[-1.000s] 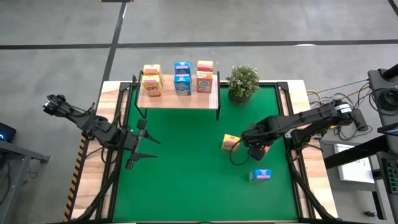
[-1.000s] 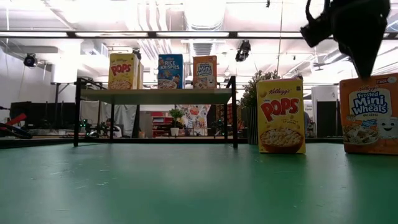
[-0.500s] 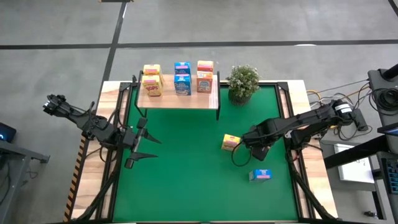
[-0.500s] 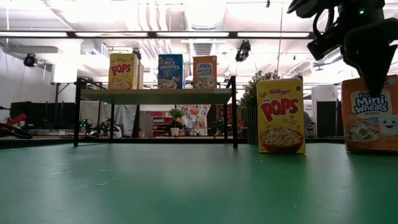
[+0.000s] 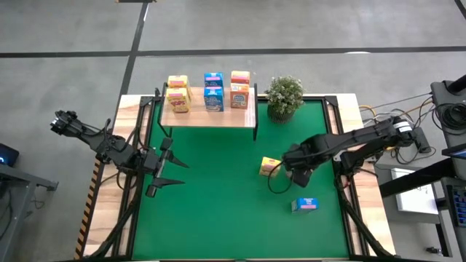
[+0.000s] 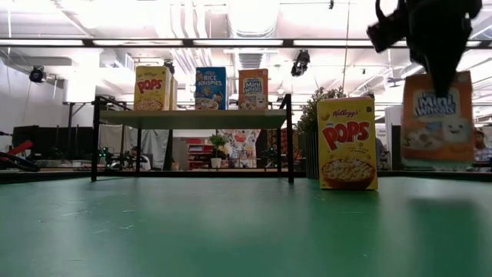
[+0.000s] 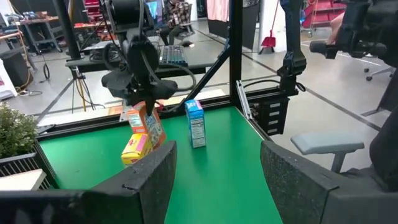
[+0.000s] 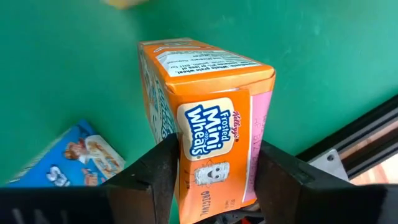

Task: Stack cereal on shelf
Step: Put the orange cereal box on the shelf

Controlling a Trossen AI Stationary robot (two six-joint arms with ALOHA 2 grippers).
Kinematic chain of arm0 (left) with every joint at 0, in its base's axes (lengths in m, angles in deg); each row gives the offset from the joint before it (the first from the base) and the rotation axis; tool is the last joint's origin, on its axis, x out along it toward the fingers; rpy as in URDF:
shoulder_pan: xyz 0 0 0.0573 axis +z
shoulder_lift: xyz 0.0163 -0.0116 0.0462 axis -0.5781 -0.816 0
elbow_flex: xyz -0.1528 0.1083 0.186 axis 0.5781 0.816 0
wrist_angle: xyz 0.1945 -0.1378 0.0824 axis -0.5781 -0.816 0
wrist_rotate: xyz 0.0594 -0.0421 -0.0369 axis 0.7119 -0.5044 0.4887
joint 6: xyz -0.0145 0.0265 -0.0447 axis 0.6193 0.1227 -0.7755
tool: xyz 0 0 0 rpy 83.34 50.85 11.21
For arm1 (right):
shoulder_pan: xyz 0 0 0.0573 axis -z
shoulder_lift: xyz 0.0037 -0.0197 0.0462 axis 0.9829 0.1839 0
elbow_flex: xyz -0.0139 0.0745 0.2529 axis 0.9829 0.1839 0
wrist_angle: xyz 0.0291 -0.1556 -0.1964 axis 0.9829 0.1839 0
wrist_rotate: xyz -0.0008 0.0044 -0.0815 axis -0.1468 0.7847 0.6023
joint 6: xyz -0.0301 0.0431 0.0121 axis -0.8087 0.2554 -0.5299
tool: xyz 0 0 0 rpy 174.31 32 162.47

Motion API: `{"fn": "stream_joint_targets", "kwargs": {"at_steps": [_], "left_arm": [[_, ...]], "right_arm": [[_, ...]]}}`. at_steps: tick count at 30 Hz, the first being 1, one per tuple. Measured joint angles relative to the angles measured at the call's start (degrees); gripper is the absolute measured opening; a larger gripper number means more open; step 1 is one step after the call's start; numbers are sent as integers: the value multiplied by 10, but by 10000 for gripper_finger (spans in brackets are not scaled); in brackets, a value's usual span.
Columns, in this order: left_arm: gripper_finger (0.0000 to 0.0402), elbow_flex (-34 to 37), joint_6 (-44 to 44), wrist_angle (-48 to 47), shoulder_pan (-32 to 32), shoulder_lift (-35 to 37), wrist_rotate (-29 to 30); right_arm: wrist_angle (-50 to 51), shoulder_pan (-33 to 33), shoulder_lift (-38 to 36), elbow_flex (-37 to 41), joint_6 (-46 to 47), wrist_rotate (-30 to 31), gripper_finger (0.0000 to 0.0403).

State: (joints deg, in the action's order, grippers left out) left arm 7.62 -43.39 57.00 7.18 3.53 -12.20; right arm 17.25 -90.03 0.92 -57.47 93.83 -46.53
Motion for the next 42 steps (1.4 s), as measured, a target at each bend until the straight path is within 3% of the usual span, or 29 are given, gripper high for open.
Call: {"fn": "stream_joint_targets", "kwargs": {"at_steps": [10, 16, 22, 32, 42], "left_arm": [[216, 20, 3, -4, 0, 0, 1], [216, 32, 3, -4, 0, 0, 41], [216, 33, 3, -4, 1, 0, 54], [216, 33, 3, -3, 1, 0, 56], [216, 33, 13, 4, 1, 0, 60]], "right_arm": [[46, 5, -9, -113, -32, 115, 162], [45, 5, -9, -193, -58, 153, 162], [-13, 5, -10, -248, -124, 190, 162], [-221, 34, -9, -262, -311, 196, 162], [-257, 136, 41, -270, -407, 158, 162]]}}
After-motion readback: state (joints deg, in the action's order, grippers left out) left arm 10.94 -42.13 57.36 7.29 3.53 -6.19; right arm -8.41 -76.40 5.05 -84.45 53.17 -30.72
